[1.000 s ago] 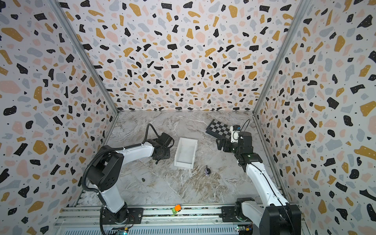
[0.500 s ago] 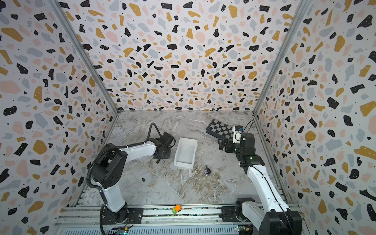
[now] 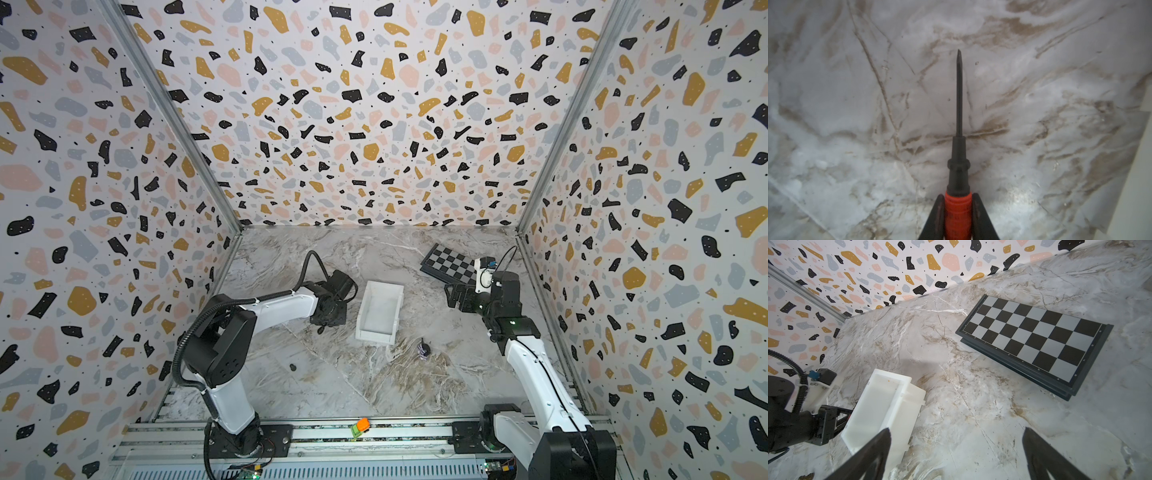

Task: Put the screwdriver in the bin
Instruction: Pick up the screwdriver from the center of the table, then place the screwdriver in the bin.

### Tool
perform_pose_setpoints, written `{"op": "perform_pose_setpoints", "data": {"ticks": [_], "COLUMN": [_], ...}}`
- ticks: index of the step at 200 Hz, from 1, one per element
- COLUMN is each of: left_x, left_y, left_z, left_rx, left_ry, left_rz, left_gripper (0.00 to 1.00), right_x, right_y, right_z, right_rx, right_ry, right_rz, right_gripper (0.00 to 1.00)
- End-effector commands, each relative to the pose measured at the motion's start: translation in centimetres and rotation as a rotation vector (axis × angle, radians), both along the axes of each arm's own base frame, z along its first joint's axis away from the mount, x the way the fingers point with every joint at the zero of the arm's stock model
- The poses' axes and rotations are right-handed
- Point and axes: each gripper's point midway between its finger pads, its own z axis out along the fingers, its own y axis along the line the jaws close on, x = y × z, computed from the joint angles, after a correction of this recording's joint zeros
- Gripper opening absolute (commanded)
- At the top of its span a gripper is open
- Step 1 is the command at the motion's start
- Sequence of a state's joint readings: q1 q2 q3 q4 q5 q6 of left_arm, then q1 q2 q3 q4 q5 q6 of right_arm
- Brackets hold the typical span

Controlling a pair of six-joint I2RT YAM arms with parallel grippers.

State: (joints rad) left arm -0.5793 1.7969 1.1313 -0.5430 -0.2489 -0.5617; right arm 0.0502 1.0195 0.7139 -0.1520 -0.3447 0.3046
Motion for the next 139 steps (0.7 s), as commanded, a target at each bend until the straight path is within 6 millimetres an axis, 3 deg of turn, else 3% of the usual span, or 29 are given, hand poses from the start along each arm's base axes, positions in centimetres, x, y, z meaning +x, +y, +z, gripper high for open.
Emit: {"op": "perform_pose_setpoints", "data": {"ticks": [1,31,54,66,84,139], "left_x": [1.4,2.1,1.1,0.2,-1.1,-3.7], "left_y": [-1.0,-4.0,-7.7,-9.6,-11.4,-12.6], "left_z": [5.4,11.2,13.8,13.8,12.4,8.5], "left_rx": [-0.045,-0.109,-0.146,-0.150,-0.122,0.024], "left_ry": [-0.108,-0.214,-0.254,-0.254,-0.221,-0.158], "left_rz": [-0.006,-0.066,-0.145,-0.189,-0.245,-0.365], "left_gripper": [0.02,0.02,0.02,0.02,0.02,0.01], "right_x": [0.2,0.2,0.1,0.1,0.2,0.2], "right_y": [0.0,0.2,0.3,0.3,0.0,-0.3], "right_z": [2.1,2.5,2.5,2.5,2.5,2.7], "right_rx": [0.004,0.012,0.023,0.038,0.054,0.074], "right_ry": [-0.037,-0.033,-0.026,-0.021,-0.017,-0.018], "right_rz": [0.006,0.017,0.023,0.025,0.022,0.024], "right_gripper": [0.99,0.99,0.99,0.99,0.99,0.99]}}
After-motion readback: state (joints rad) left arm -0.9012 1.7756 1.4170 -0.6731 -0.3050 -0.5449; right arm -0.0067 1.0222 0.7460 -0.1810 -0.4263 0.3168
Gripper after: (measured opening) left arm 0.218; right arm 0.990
